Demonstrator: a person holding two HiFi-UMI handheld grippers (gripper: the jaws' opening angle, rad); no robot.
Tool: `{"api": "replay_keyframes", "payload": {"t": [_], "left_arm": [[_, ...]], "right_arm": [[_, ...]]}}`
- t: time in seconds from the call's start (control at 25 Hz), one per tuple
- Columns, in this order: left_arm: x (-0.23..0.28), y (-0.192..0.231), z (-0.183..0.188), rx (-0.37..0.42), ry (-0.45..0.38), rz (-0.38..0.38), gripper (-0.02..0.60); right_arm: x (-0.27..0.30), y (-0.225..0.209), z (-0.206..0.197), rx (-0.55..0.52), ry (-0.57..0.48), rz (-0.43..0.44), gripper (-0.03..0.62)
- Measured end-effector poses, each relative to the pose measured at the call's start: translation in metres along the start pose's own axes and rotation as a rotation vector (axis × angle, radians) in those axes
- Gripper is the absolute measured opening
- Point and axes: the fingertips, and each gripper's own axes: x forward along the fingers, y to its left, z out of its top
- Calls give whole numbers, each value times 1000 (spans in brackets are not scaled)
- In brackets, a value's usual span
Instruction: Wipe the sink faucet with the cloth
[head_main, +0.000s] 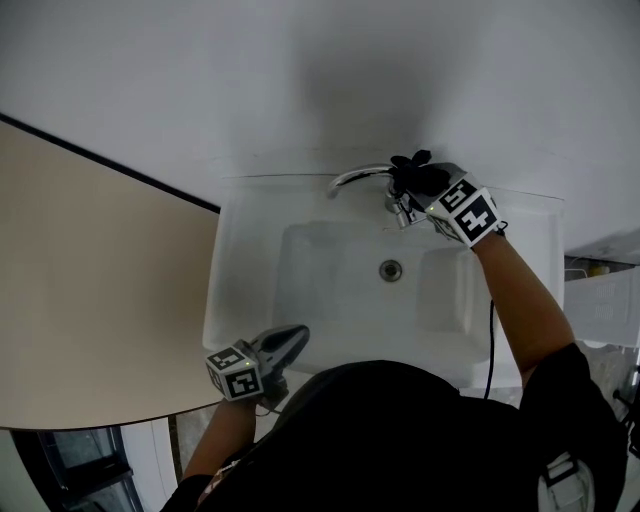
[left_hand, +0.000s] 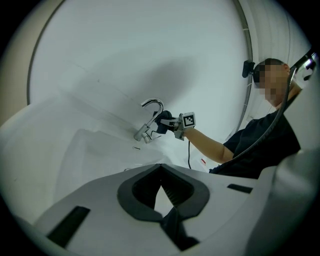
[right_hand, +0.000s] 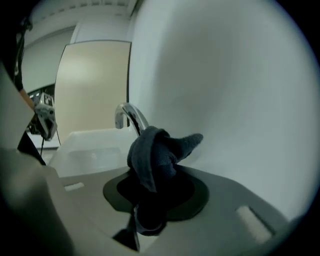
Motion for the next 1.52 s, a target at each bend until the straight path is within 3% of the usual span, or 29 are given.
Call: {"api": "replay_keyframes", "payload": {"t": [0.12, 0.24, 0.48, 0.68, 0.88, 1.08, 1.28, 1.44, 1.52], "left_arm": [[-1, -4, 2, 3, 0, 1, 0], [-4, -1, 2, 0, -2, 11, 0], [0, -2, -3, -7, 14, 6, 0], [1, -10, 1, 15, 1, -8, 0], [-2, -8, 5, 13, -19, -8, 0], [-3, -6, 4, 12, -34, -25, 0], [-9, -3, 8, 12, -46, -28, 0], [-11, -2, 7, 9, -45, -17, 0], [-11, -3, 8, 8, -52, -16, 0]], "right_arm": [[11, 2, -2, -159, 85, -20, 95], [27, 7, -21, -244, 177, -10, 94], [50, 9, -47, -266, 251, 35, 95], [25, 10, -21, -280, 177, -2, 95], [-8, 11, 25, -391, 111, -53, 95], [-28, 31, 88, -339, -42, 16, 94], [4, 70, 133, -462, -38, 15, 92], [30, 133, 128, -565, -25, 122, 92], [17, 142, 110, -477, -57, 180, 92]]}}
